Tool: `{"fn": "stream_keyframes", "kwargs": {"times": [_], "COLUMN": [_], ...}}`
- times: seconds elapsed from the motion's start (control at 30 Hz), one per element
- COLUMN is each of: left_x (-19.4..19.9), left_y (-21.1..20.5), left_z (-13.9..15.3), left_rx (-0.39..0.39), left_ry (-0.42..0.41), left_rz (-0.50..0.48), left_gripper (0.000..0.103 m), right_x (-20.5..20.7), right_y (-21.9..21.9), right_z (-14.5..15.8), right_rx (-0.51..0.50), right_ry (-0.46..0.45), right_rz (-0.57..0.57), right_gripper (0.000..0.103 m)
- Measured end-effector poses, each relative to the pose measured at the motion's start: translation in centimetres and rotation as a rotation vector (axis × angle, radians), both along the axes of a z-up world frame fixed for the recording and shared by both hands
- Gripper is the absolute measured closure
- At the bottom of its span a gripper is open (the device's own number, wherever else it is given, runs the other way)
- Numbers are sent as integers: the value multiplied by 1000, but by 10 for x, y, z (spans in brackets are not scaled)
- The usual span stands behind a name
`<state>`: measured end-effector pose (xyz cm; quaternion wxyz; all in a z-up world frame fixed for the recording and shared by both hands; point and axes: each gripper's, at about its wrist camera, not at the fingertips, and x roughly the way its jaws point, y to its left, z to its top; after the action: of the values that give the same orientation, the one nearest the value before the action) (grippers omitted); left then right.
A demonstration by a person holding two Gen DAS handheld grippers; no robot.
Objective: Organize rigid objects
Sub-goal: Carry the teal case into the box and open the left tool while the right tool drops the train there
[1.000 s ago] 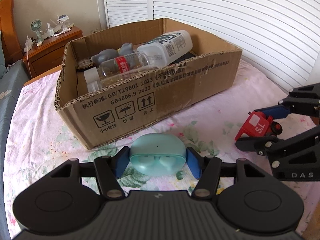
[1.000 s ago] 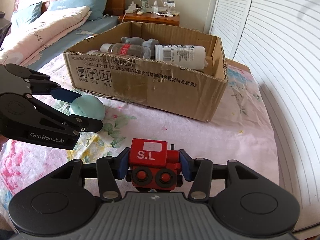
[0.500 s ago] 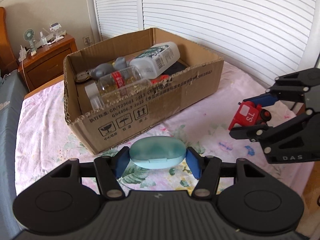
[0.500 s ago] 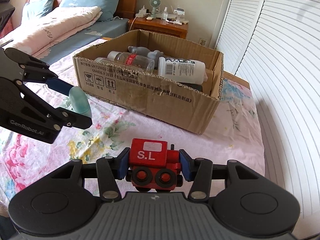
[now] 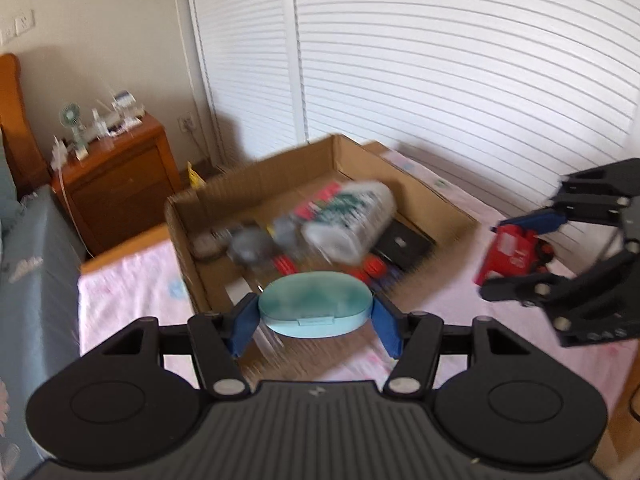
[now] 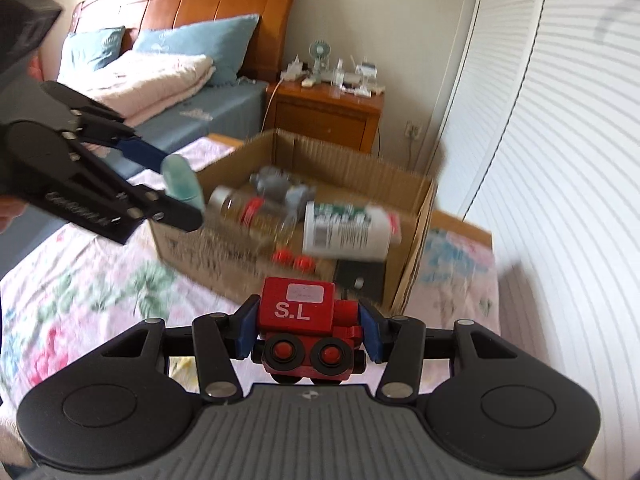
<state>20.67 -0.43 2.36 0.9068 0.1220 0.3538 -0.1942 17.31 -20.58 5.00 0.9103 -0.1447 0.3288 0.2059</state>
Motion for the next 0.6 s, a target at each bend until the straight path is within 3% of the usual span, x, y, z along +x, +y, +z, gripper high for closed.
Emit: {"fn": "stream_keyframes", "kwargs": {"times": [0.27, 0.6], "left_x": [69, 140], "left_y": [-2, -7], "left_z": [-2, -29], "left_rx": [12, 41], "left_ry": [4, 42], "left_rz": [46, 105], "left_gripper": [43, 43], "right_x": [29, 63], "right_y": [4, 7], "right_z": [12, 13], "right_rx": [5, 20], "right_ry": [-10, 9], "right_rz": [5, -6], "right_gripper": [47, 47]}}
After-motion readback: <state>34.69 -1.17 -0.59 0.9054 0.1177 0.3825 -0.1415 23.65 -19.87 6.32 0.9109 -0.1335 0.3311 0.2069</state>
